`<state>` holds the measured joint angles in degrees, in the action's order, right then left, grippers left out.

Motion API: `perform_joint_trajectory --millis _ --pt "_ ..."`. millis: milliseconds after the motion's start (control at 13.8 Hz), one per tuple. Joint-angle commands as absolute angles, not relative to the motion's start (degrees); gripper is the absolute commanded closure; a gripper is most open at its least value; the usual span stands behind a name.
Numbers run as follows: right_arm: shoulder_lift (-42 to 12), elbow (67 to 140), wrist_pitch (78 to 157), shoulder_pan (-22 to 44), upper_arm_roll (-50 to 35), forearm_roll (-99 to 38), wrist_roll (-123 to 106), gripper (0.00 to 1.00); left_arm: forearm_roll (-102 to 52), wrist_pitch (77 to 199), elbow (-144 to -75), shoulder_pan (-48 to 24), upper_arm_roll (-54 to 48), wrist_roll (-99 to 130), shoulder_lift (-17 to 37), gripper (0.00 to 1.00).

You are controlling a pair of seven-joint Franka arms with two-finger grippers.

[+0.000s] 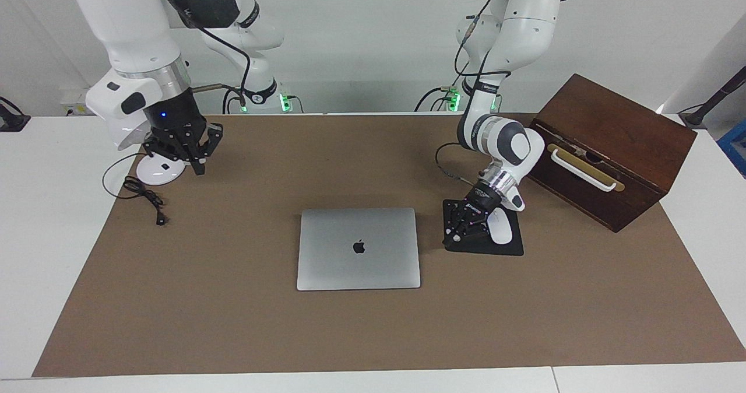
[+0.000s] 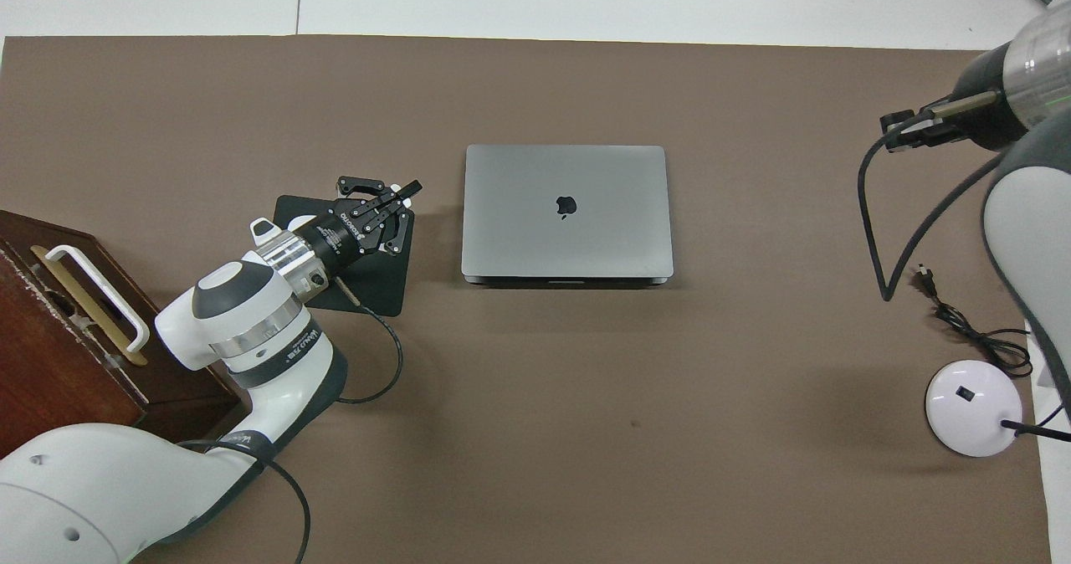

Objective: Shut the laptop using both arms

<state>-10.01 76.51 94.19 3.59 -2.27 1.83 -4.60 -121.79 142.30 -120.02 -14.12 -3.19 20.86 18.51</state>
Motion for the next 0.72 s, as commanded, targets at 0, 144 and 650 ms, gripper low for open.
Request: perform_joint_trajectory --millis 0,144,650 --pt "-7.8 77.6 92.6 2.6 -2.9 2.4 -5.9 1.0 -114.6 144.0 -116.6 -13.4 -3.8 22.2 19.2 1.0" --pt "-6.5 77.6 91.1 2.5 -2.9 2.3 -6.3 1.0 -109.5 144.4 -114.4 -13.4 -3.7 22.1 20.1 1.0" --pt "-2.6 77.7 86.1 0.7 -2.9 1.8 -7.6 1.0 -72.1 141.6 -104.9 -9.7 -3.4 22.1 23.7 1.0"
